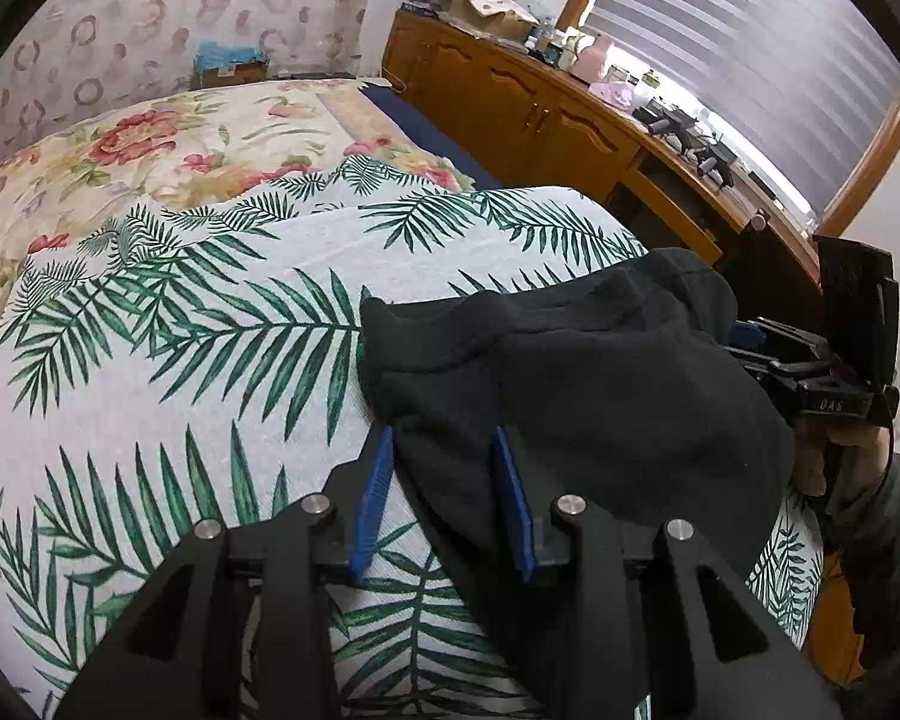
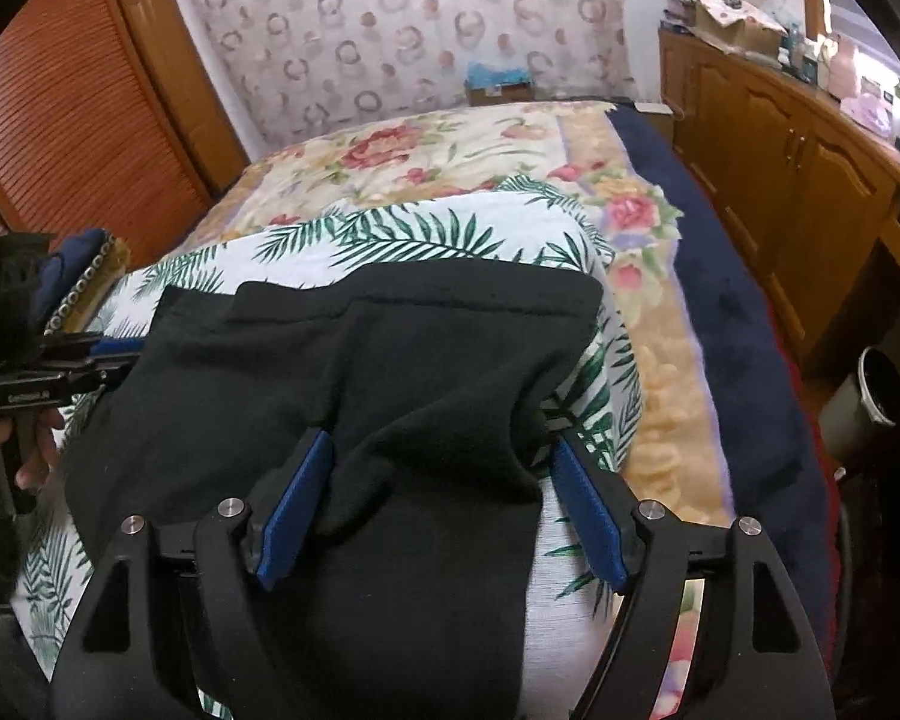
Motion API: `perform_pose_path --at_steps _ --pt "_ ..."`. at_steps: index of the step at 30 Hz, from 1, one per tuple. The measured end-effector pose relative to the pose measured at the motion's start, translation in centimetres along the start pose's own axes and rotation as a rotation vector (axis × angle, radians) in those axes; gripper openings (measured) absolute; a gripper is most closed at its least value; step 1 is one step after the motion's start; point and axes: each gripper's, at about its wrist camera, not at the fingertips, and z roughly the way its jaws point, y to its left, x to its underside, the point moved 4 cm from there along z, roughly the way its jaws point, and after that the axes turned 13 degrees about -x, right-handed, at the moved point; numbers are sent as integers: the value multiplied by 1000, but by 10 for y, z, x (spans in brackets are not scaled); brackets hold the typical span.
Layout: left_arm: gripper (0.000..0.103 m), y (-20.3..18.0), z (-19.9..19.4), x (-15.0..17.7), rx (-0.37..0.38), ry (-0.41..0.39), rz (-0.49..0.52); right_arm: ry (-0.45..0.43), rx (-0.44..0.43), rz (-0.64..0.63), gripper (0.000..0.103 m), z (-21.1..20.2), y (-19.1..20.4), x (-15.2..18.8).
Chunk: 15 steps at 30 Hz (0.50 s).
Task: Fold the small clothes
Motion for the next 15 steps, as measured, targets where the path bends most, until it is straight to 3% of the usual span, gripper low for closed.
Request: perform_pose_path --at_steps 2,4,7,9,10,12,15 --pt "33 0 -1 1 -5 -2 -2 3 -21 -5 77 1 3 1" --pt "33 -1 -2 4 -3 4 0 6 -40 -15 70 3 5 2" --pt "32 -1 -3 6 15 9 -27 14 -92 -17 43 4 10 3" --pt "25 -2 -3 8 61 17 -35 17 -126 -17 25 6 13 2" --pt "17 -2 -2 9 82 23 -43 14 -134 -26 23 5 16 2" --pt "10 -1 -4 9 101 17 -55 3 -121 -45 19 4 21 1" --pt "9 -3 -24 7 127 -38 -58 -38 -88 -87 17 -4 31 0"
